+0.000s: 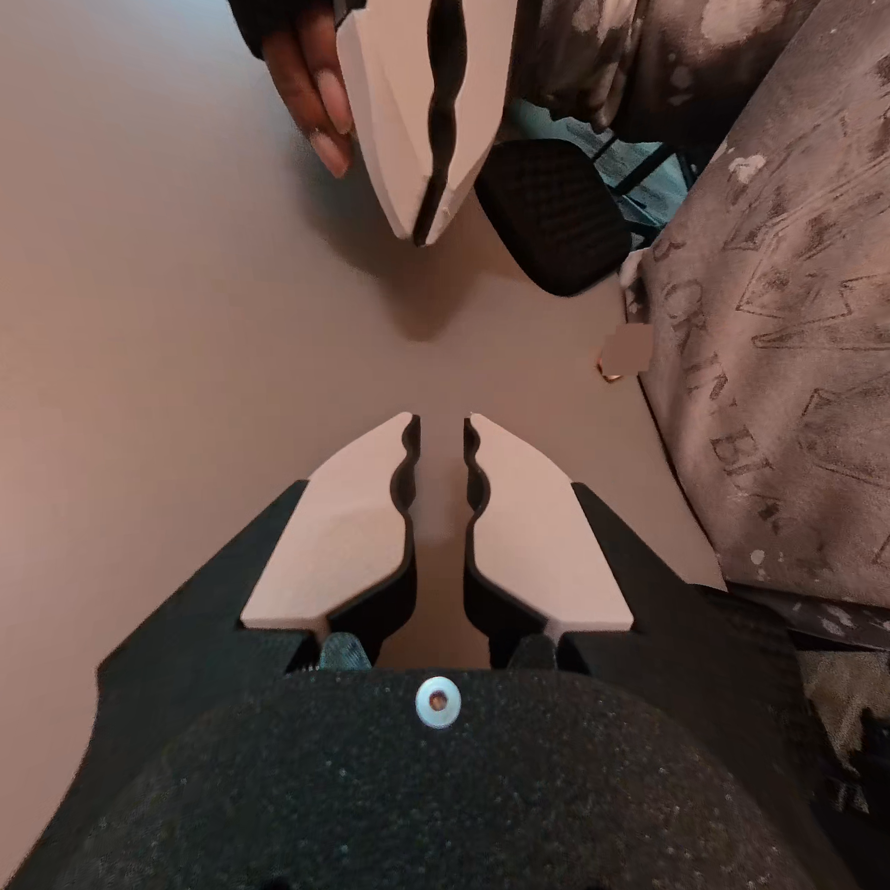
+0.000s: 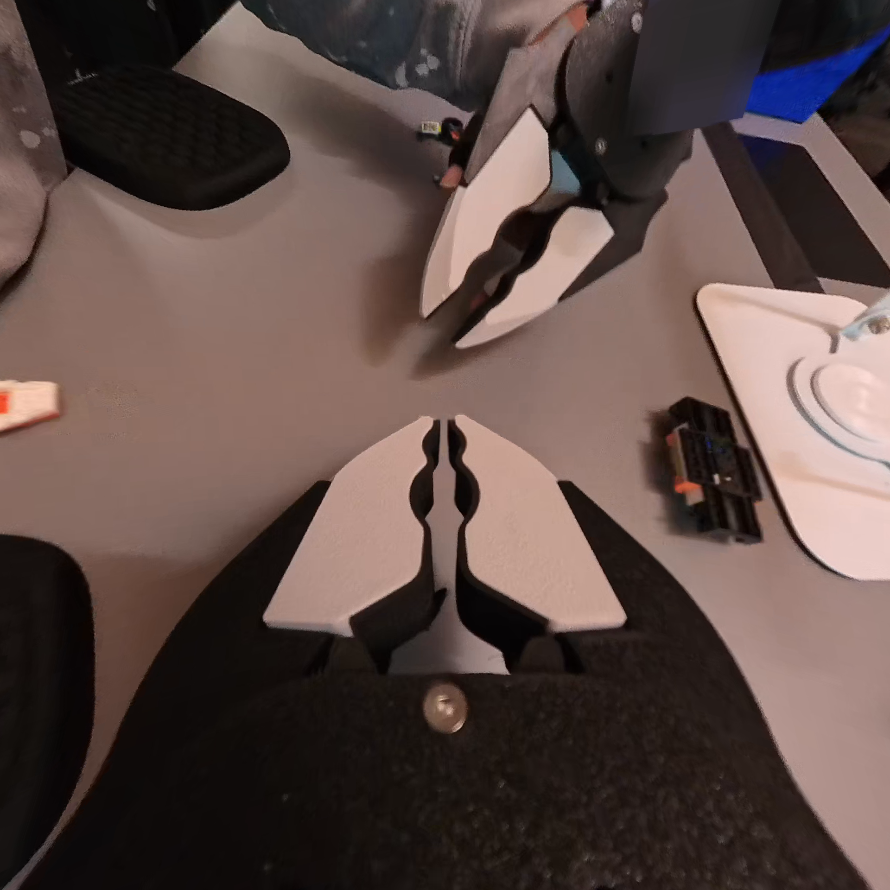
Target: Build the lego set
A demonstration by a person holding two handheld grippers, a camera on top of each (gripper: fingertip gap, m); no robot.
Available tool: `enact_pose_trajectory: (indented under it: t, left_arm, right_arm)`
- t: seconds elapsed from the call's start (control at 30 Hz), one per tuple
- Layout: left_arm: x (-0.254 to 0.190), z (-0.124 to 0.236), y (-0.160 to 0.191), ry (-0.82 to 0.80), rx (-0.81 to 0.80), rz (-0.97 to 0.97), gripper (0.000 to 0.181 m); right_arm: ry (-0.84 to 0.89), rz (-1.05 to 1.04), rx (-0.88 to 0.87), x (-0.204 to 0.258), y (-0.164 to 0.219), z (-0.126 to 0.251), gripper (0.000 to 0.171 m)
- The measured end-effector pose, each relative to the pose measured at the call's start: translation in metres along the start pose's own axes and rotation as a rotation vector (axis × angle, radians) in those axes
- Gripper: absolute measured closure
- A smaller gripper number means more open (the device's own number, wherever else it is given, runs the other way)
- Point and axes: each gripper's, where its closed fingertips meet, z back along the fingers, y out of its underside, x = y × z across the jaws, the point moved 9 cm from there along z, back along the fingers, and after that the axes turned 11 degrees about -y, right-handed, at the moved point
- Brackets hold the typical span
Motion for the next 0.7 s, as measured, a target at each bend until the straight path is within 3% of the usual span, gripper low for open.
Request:
enact_pose_trajectory:
  t: [0.17, 0.37, 0.53, 0.7]
  left_arm:
    - [0.001, 0.006, 0.000, -0.053, -0.022, 0.002, 0.163]
    - [-0.001, 0.005, 0.000, -0.165, -0.046, -0.012, 0.161]
    - [-0.001, 0.013, -0.008, -0.313, -0.145, -0.030, 0.158]
    - [-0.003, 0.019, -0.009, -0.478, -0.225, -0.059, 0.159]
  right_arm:
    - [0.137, -0.039, 0.054, -0.016, 0.007, 0.014, 0.150]
    - [0.285, -0.038, 0.224, -0.075, 0.017, 0.028, 0.136]
    - [0.255, -0.057, 0.357, -0.133, 0.031, 0.020, 0.118]
    - [0.145, -0.062, 0.377, -0.165, 0.039, 0.010, 0.117]
